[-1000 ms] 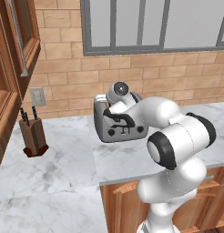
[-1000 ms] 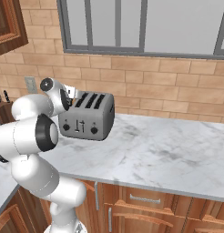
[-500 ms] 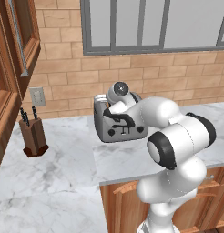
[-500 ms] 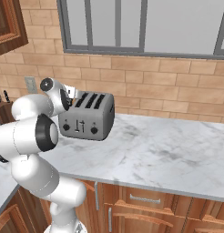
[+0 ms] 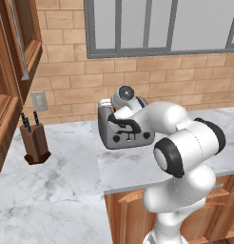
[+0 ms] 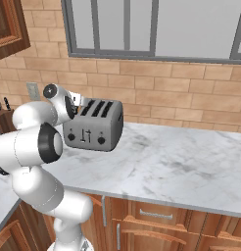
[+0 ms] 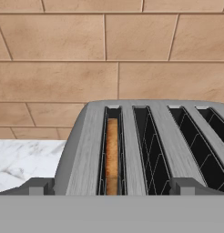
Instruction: Start the toaster. Once the lever pops up, take the bread to the plate on the dining counter.
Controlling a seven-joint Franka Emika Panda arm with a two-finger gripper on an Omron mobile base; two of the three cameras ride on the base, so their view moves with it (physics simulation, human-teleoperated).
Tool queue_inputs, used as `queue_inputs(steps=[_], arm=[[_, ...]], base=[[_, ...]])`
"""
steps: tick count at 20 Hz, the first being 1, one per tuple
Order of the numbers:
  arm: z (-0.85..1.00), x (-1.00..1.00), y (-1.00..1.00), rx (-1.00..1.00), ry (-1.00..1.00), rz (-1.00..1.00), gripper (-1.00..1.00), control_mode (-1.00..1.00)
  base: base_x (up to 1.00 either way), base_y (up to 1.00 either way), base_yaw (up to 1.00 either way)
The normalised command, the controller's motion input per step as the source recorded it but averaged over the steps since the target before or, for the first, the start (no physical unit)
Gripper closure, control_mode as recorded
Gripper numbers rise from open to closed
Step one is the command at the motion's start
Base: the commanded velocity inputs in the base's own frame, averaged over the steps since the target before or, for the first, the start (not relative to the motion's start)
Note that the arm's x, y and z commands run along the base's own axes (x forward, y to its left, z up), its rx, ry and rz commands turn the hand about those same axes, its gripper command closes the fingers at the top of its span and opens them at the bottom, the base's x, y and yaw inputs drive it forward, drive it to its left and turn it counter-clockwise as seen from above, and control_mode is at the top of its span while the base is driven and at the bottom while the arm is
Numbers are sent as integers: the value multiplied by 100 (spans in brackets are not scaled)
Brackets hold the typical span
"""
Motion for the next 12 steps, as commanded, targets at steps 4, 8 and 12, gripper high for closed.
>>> queue_inputs(steps=[4, 8, 12], arm=[[0, 0, 0, 0, 0, 0, -100, -100], [0, 0, 0, 0, 0, 0, -100, -100], [0, 0, 0, 0, 0, 0, -100, -100]], base=[[0, 0, 0], [0, 0, 0], [0, 0, 0]])
